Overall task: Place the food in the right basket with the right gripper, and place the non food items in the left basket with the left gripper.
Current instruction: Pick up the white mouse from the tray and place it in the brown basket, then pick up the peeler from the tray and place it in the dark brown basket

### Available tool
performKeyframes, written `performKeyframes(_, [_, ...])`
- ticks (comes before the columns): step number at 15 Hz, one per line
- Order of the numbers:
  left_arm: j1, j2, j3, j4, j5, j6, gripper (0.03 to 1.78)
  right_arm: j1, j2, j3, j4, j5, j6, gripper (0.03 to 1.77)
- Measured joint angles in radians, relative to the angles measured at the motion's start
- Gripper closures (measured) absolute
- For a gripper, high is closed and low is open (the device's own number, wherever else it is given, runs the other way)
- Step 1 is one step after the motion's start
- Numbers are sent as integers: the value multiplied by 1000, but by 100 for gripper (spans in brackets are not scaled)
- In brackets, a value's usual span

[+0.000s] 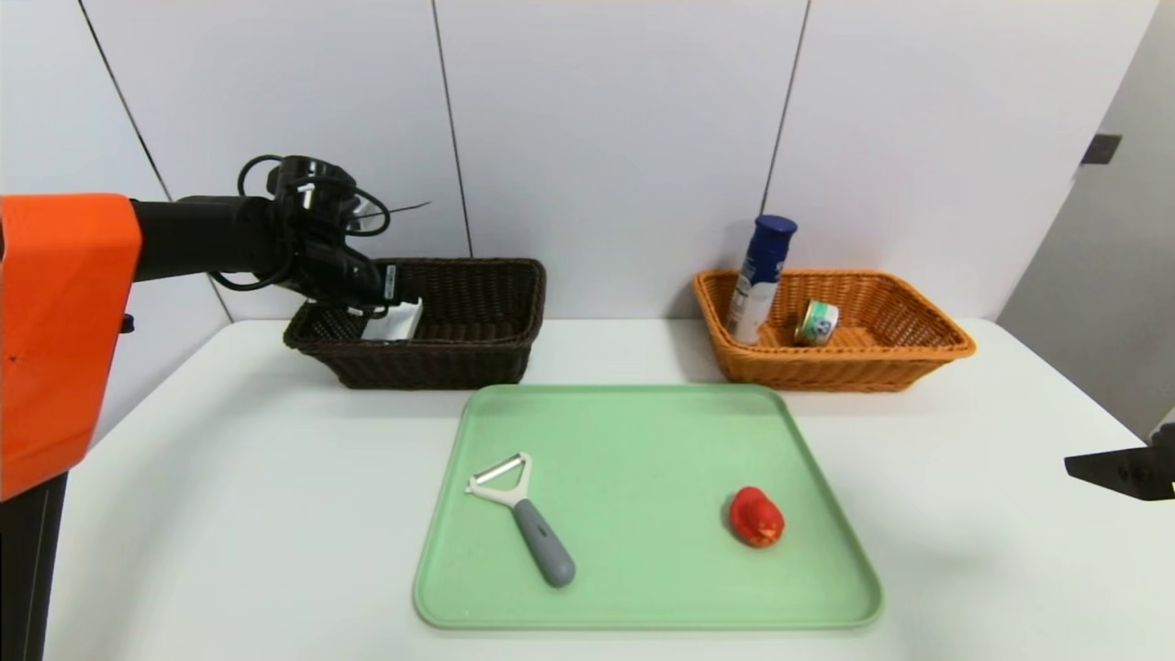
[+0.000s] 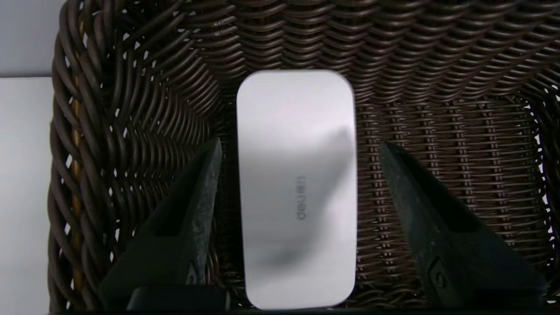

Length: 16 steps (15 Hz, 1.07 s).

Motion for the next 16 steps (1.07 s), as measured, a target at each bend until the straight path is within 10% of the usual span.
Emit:
performKeyframes(8, [-78,-214,2,177,6,-126,25,0,2,5,0,0,0,10])
performKeyframes(16, [-402,-432,6,671,70,-611,16,0,1,13,3,3,6,10])
